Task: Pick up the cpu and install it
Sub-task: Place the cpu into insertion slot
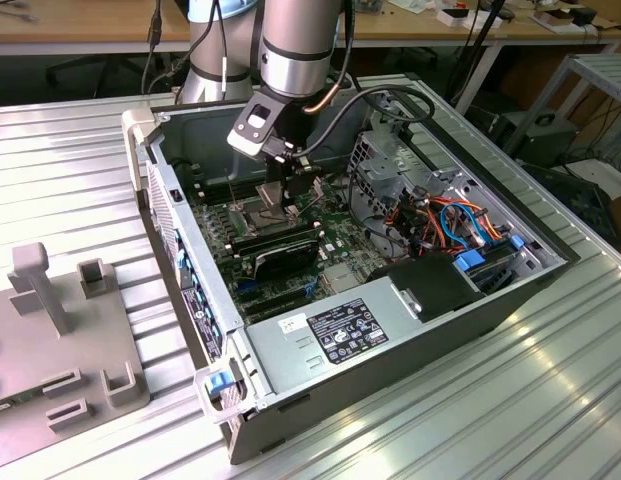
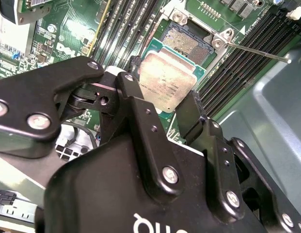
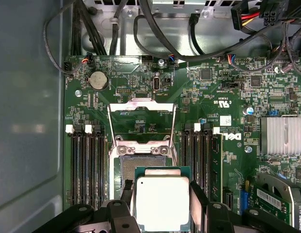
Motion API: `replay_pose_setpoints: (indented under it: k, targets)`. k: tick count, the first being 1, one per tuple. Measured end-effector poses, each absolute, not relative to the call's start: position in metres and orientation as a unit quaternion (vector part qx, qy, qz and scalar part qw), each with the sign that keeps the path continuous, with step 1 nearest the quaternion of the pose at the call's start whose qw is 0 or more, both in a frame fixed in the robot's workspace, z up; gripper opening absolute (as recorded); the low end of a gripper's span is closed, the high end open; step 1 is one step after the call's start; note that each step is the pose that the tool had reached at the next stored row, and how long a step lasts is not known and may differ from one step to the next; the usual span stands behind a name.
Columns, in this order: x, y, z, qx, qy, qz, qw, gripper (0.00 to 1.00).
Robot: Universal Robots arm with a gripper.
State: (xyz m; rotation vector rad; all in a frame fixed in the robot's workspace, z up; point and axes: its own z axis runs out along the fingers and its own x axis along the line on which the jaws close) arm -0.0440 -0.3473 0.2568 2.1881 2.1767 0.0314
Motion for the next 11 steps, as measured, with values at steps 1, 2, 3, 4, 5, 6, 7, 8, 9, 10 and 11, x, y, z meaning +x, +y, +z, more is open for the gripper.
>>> replay_pose_setpoints:
  k: [1,2,3,4,5,6,7,8,9,10,11]
  targets:
    - [-0.0440,-0.3473,0.2568,0.709,0.705,0.010,0.027,0.55]
    - [-0.0440,-0.3473,0.2564,0.709,0.705,0.010,0.028,0.55]
    - [-0.0440,-0.3473,0.2563,0.709,0.705,0.010,0.028,0.55]
    - [-0.0440,-0.3473,0.2537,0.709,0.705,0.010,0.028,0.55]
    - [-0.0440,-0.3473,0.2512,0.709,0.705,0.010,0.028,0.55]
    - [-0.0440,-0.3473,0.2511,0.709,0.705,0.010,0.028,0.55]
    - [-0.0440,-0.3473,0.2510,0.709,0.705,0.010,0.028,0.55]
    - [-0.0440,-0.3473,0.2507,0.709,0.705,0.010,0.028,0.55]
    - [-0.0440,-0.3473,0.2503,0.709,0.705,0.010,0.028,0.55]
    - [-0.0440,-0.3473,0.2499,0.709,0.705,0.010,0.028,0.55]
    - [-0.0440,-0.3473,0.2495,0.709,0.705,0.010,0.028,0.55]
